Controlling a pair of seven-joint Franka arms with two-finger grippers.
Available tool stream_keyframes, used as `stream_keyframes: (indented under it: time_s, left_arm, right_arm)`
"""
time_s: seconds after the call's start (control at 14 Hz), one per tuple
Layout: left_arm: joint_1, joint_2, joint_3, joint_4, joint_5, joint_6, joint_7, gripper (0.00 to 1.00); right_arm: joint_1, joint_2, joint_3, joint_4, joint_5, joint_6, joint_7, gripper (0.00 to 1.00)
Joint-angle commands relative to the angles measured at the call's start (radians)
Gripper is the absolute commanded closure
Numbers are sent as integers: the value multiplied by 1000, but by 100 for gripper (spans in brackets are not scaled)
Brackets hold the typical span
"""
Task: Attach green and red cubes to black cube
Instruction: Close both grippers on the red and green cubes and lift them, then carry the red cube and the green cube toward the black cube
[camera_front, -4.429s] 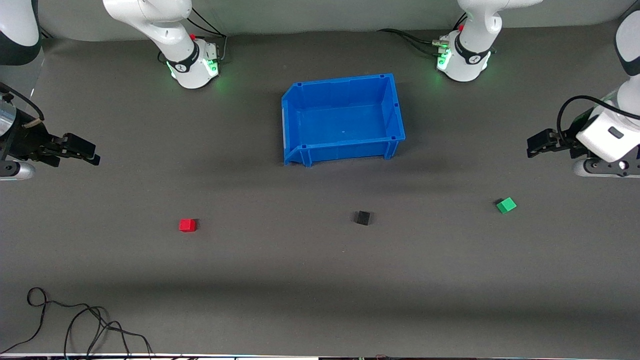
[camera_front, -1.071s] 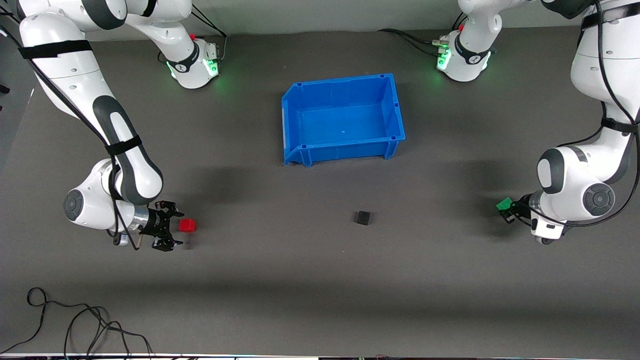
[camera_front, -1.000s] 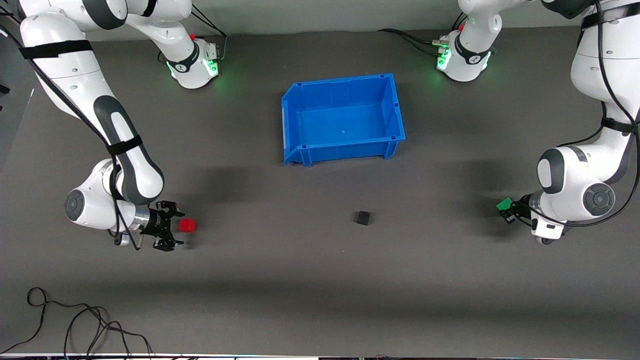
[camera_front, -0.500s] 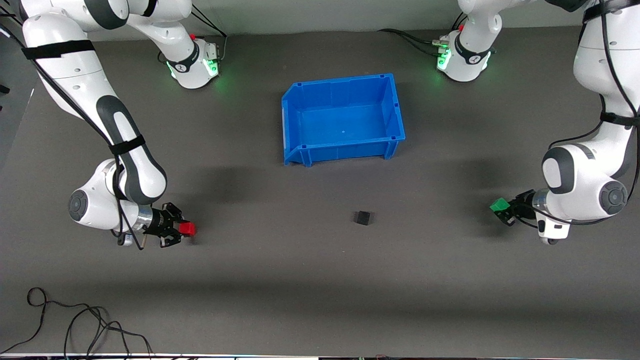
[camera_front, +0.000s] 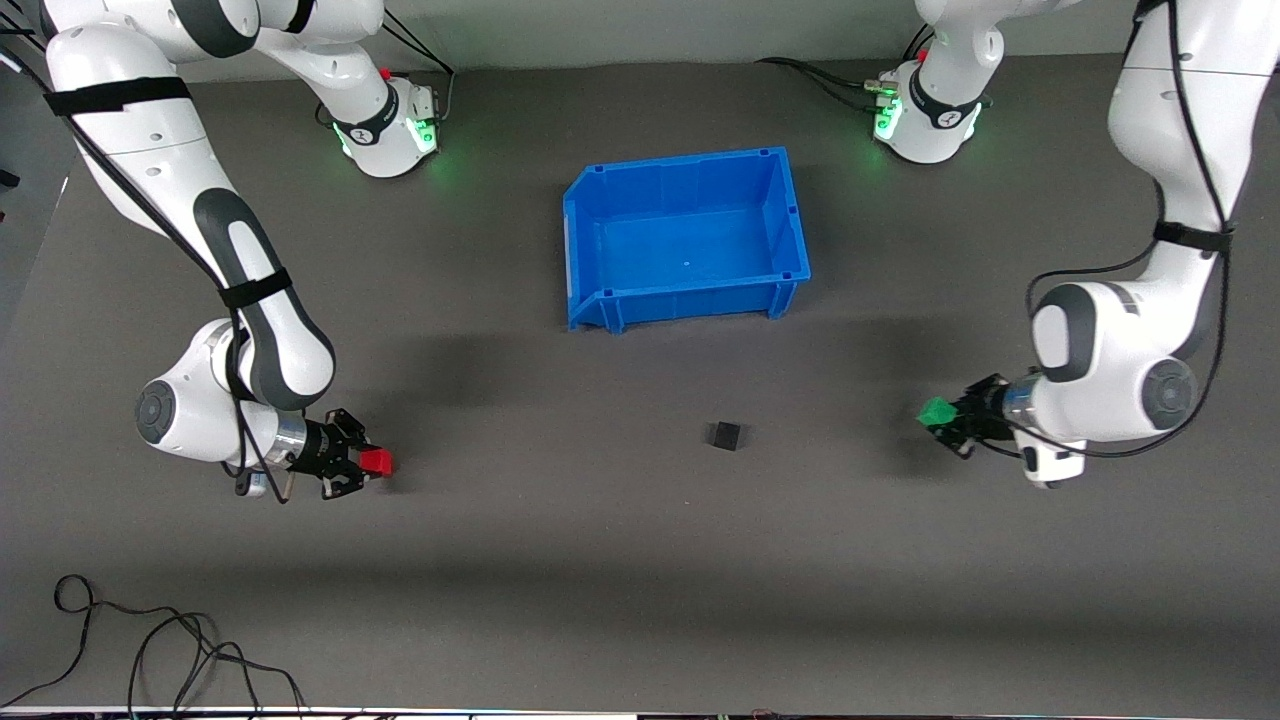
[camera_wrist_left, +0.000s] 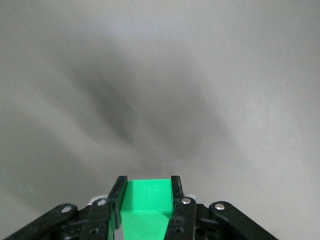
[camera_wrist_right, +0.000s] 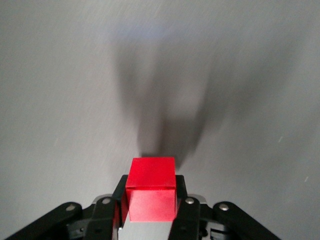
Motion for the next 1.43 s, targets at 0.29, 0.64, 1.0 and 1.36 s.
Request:
stream_keyframes:
  time_s: [0.29, 0.64, 1.0, 1.36]
  left_arm:
    - [-227, 87, -11, 85, -5, 116, -443, 100]
    - [-339, 202, -7, 203, 6, 190, -667, 100]
    - [-374, 257, -4, 247, 15, 227, -730, 100]
    - [-389, 273, 16, 241, 52, 241, -732, 100]
  right_arm:
    - [208, -15, -10, 90, 27, -17, 265, 71]
    - [337, 34, -10, 168, 26, 2, 505, 73]
    - [453, 105, -12, 231, 17, 92, 731, 73]
    - [548, 145, -16, 261, 12, 158, 842, 73]
